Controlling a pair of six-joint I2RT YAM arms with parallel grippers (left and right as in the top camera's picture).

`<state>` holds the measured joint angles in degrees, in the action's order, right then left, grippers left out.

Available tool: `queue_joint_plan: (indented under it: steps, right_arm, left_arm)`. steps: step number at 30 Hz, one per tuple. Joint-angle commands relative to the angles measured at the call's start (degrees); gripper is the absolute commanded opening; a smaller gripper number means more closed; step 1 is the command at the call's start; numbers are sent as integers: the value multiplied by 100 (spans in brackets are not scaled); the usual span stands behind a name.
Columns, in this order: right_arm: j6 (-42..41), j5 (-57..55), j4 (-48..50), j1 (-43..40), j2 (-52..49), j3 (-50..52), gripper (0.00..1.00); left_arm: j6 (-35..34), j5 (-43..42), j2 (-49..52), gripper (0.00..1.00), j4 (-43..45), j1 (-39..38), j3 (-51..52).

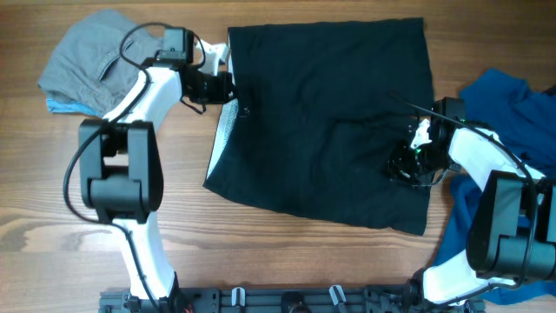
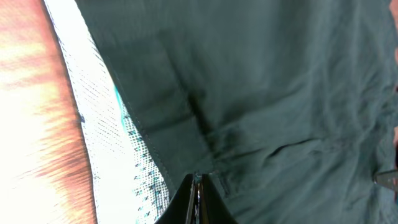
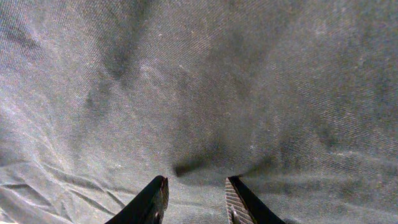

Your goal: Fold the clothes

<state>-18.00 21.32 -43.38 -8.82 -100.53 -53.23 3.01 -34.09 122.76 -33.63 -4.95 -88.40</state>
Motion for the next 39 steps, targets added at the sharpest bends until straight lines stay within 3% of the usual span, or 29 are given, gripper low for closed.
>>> queue_joint_plan:
  steps: [1, 5, 6, 7, 10, 11, 20, 26, 30, 32, 39]
  right_arm:
    - [-20, -247, 72, -2, 57, 48, 34]
    - [-17, -247, 72, -2, 57, 48, 35]
    - [-17, -247, 74, -2, 57, 48, 34]
    - [-17, -247, 74, -2, 57, 48, 35]
    - [-15, -247, 74, -2, 57, 48, 35]
    - [-17, -247, 70, -2, 57, 48, 35]
    - [-20, -245, 72, -2, 57, 48, 35]
    - [-20, -245, 48, -2, 57, 48, 35]
    - [-20, -245, 17, -2, 57, 48, 35]
    - [-17, -245, 7, -2, 57, 48, 35]
    - [-17, -245, -116, -2, 57, 48, 35]
  left_arm:
    - [-50, 782, -603, 4, 13, 7, -184]
    - [-199, 1036, -614, 4, -151, 133, -184]
    - [-197, 1038, -584, 26, -339, 133, -184]
    - [-197, 1032, -551, 38, -455, 122, -179]
    - [-175, 1014, -297, 57, -452, 48, -122]
    - [-175, 984, -195, 59, -415, 37, -122]
    - [13, 70, 490, 48, -302, -125, -122]
    - [129, 50, 763, 40, -238, -435, -118]
    - [127, 92, 872, 20, -208, -463, -120]
    - [116, 90, 763, 4, -216, -365, -120]
    - [105, 87, -461, 4, -472, 160, -227]
